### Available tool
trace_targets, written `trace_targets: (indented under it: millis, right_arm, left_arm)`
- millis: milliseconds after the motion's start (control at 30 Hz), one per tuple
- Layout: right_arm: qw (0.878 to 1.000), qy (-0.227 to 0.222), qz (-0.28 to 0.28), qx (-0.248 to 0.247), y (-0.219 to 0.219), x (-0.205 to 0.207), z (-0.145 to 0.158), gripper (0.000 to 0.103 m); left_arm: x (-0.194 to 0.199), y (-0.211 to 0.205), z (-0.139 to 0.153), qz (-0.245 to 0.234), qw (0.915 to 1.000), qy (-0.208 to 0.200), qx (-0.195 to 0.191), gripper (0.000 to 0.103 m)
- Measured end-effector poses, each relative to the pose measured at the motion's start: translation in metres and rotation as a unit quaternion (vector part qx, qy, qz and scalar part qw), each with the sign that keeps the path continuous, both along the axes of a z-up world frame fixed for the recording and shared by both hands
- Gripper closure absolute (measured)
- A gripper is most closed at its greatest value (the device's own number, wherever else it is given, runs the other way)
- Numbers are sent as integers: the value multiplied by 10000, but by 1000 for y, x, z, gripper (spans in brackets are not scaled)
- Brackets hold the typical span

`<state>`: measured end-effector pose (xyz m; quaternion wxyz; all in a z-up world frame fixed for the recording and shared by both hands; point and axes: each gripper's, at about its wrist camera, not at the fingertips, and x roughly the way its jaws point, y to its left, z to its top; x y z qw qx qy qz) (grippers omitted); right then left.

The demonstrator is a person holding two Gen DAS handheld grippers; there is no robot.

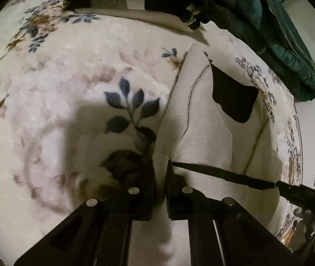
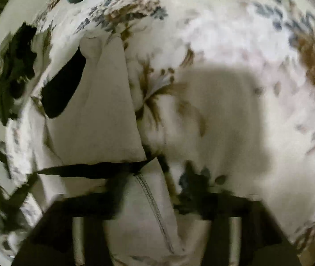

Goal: Fold small clothes

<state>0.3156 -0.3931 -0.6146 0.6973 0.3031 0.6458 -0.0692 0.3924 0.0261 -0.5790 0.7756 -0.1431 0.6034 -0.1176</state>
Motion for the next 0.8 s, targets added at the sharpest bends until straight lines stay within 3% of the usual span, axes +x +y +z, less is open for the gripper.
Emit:
trace_targets:
  millis: [67, 100, 167, 400, 533, 633, 700, 800]
  right_arm:
    - [9987, 232, -69, 446, -3, -2, -19, 41]
    - [9981, 279, -85, 546, -2, -4, -22, 47]
    - [9980, 101, -95, 614, 0, -6, -19, 97]
    - [9986, -489, -167, -130, 6, 9, 21, 98]
    - [9979, -519, -162, -338, 7, 25, 27, 98]
    - [9984, -256, -191, -472, 1, 31, 17, 98]
    - [9996, -30, -125, -252, 0, 35, 2, 98]
    - [9993, 362, -63, 51, -1, 38, -11, 88]
  left_arm:
    - [0, 4, 1, 87, 9999, 18, -82, 97]
    - [0, 5, 2, 126, 9998, 24, -118, 98]
    - [1, 10, 4, 215, 9995, 24, -210, 98]
    - [3, 13, 21, 243, 9992, -109, -285, 98]
    - [11, 19, 9, 377, 9990, -6, -222, 98]
    - [17, 30, -9, 542, 9983, 163, -146, 99]
    - [20, 39, -18, 655, 9971, 323, -203, 99]
    - [26, 45, -15, 655, 9954, 560, -419, 97]
